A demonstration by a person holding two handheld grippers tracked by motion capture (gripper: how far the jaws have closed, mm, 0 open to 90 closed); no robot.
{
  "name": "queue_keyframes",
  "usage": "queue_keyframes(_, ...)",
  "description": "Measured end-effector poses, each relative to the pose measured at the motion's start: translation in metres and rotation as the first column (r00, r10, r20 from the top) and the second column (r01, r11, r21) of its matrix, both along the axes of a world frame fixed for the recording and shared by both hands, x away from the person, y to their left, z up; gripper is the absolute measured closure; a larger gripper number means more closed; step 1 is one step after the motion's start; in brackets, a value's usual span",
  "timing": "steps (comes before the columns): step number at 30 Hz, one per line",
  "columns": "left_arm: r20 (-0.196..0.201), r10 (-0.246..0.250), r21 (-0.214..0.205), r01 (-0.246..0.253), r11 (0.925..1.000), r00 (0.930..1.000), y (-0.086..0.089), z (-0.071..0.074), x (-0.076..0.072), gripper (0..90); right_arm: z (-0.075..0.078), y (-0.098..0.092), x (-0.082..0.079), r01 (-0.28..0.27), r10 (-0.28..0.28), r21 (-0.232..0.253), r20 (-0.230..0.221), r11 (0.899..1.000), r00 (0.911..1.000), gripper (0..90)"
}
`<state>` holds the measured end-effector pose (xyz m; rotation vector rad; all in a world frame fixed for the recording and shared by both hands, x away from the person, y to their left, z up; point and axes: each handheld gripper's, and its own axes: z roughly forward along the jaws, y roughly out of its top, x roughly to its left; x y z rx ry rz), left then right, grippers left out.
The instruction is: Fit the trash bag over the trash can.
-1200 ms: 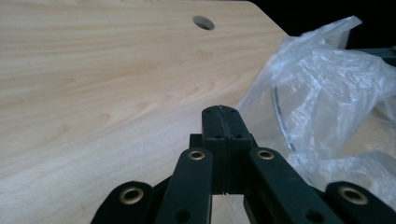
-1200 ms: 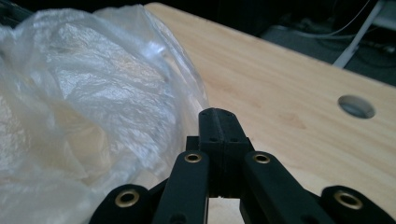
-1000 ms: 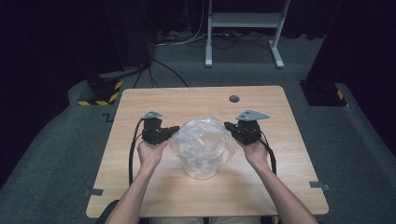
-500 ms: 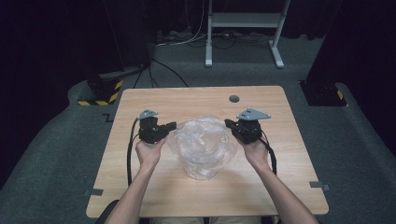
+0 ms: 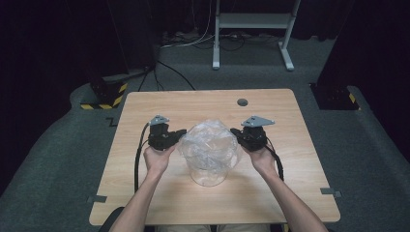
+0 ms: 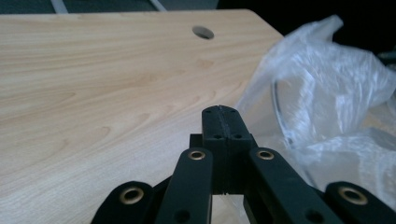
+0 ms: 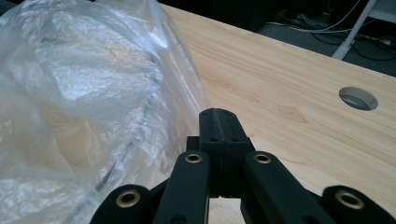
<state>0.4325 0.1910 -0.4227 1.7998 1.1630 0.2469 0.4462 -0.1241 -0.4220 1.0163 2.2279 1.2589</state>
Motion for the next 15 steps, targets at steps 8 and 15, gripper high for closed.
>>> queue_keyframes(8,-0.082,0.015,-0.020,-0.016,0.9997,0.9965,0.0002,-0.0029,0.0031,90.0,0.0003,0.0033,-0.0003,-0.004,0.004,0.000,-0.028,1.000,0.9996,90.0)
queue_keyframes(15,-0.083,0.007,0.016,-0.006,0.9998,0.9965,-0.0037,-0.0022,0.0016,90.0,-0.0039,-0.0021,0.0029,0.027,-0.028,-0.013,-0.055,1.000,0.9981,90.0)
